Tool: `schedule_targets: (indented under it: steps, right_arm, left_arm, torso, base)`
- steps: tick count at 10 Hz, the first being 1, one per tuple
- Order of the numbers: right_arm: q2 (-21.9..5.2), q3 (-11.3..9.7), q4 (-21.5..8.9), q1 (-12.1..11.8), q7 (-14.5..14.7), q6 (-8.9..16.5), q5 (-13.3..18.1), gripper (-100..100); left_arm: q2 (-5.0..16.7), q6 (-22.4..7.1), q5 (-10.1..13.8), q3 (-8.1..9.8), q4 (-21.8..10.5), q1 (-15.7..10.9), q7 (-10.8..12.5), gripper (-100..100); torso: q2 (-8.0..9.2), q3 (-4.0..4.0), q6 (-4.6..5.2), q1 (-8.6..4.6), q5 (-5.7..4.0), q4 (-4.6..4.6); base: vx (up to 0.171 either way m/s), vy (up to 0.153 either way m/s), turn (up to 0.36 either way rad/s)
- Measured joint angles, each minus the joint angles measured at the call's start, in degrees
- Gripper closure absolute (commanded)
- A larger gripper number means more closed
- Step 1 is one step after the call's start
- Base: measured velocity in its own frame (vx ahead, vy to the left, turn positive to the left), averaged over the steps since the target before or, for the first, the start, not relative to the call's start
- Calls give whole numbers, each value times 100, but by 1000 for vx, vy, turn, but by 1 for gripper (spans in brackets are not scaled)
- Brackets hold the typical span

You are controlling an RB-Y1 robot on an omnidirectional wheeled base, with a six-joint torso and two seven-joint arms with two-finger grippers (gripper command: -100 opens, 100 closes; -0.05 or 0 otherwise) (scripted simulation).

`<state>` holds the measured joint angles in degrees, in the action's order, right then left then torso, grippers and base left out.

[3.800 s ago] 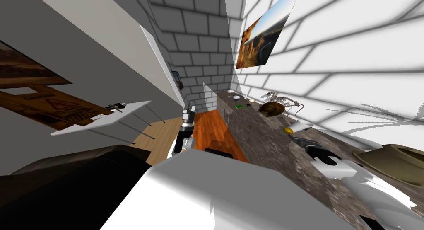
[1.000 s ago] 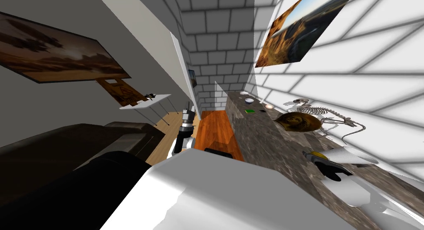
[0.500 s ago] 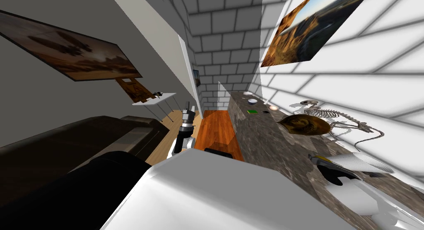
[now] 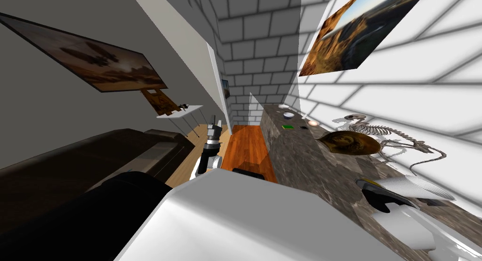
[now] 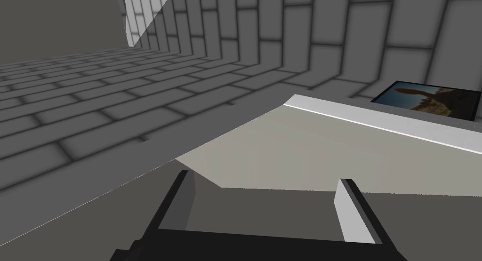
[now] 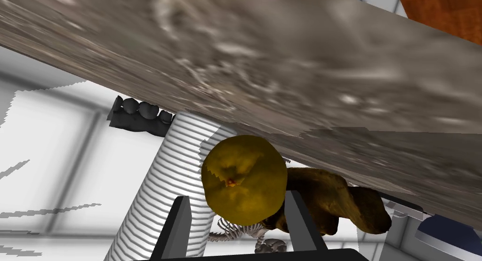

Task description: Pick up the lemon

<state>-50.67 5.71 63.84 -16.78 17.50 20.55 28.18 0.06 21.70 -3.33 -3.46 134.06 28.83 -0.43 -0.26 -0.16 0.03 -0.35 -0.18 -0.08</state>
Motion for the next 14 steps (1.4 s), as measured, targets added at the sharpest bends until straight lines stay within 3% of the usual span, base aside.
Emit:
schedule_targets:
  steps: [3,4,5,6,14]
  right_arm:
    - [-5,4,-5,-4,2,5,1,100]
    - [-4,4,-5,-4,1,5,1,0]
    - [-4,4,-5,-4,1,5,1,100]
    - [-56,-63,-49,77,142,-64,-180,100]
    - [-44,-339,-1418,1170,1246,-1207,-831,100]
  left_arm:
    - [0,0,0,0,0,0,0,0]
    - [0,0,0,0,0,0,0,0]
    - [0,0,0,0,0,0,0,0]
    - [0,0,0,0,0,2,0,0]
    - [0,0,0,0,0,1,0,0]
  torso:
    - [-2,-1,-6,1,-4,1]
    - [-2,-1,-6,2,-3,0]
    - [-2,-1,-6,2,-3,0]
    - [-13,-7,5,15,-1,-2]
    - [-38,-32,-16,7,-60,-27]
  base:
    - [0,0,0]
    - [0,0,0]
    - [48,38,-228]
    - [59,52,-124]
    - [49,50,-144]
